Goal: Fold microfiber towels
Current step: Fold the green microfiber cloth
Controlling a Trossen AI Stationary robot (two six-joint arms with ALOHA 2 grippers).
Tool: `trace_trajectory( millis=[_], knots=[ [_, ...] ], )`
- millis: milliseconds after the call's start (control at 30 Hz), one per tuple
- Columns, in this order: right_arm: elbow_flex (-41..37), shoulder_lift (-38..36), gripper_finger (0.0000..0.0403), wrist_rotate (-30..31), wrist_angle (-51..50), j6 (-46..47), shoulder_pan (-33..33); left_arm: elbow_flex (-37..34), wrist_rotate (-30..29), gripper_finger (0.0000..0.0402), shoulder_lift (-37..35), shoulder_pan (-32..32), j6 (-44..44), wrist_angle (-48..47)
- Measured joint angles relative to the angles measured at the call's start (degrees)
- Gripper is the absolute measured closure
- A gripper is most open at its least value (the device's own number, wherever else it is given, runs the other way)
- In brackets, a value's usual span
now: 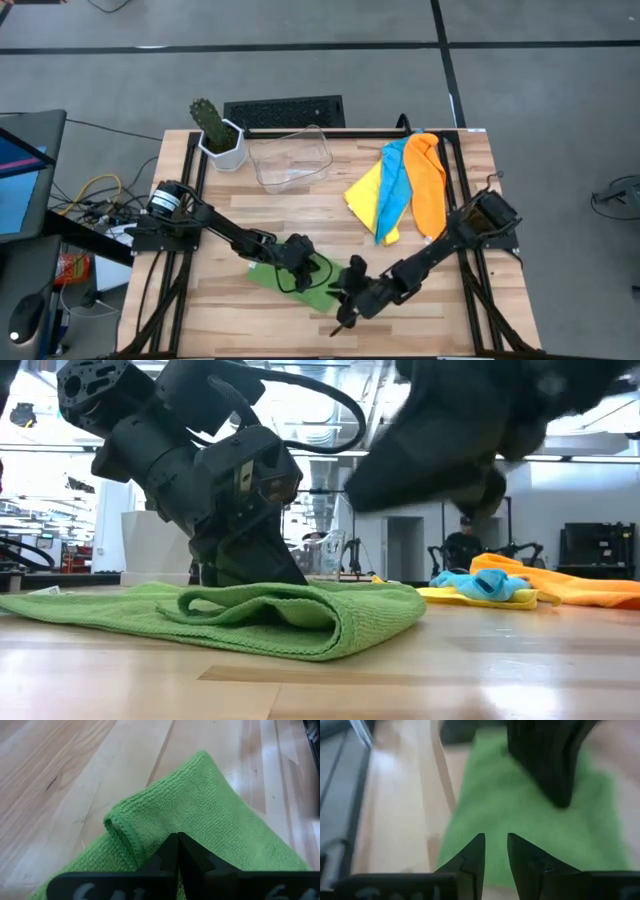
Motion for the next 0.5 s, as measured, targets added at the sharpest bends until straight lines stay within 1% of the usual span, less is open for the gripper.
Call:
trace_trajectory(
  millis=[133,200,267,367,467,500],
  knots=[
    [1.85,6.07,0.0296,-5.56,2.44,1.26,-0.54,0.0,0.21,0.0402,0.0,0.24,-0.01,-0.08],
    [2.72,8.64,0.0296,-7.72,2.28,2.46,-0.53,0.0,1.7,0.0401,-0.22,0.72,0.39,-0.18],
    [3.63,9.61,0.0296,-10.47,3.11,4.47,-0.82,-0.07,3.7,0.0401,-1.76,1.64,1.07,-1.22],
    [3.55,9.54,0.0296,-10.56,3.04,6.54,-0.89,-0.04,5.42,0.0401,-6.44,3.32,2.02,-3.99],
    [3.23,8.06,0.0296,-10.01,1.36,5.88,-0.9,0.02,5.25,0.0401,-13.86,4.88,4.79,-9.69],
    [3.17,7.48,0.0296,-9.8,1.01,5.25,-0.9,0.02,4.41,0.0401,-17.02,5.25,6.42,-13.04]
  ],
)
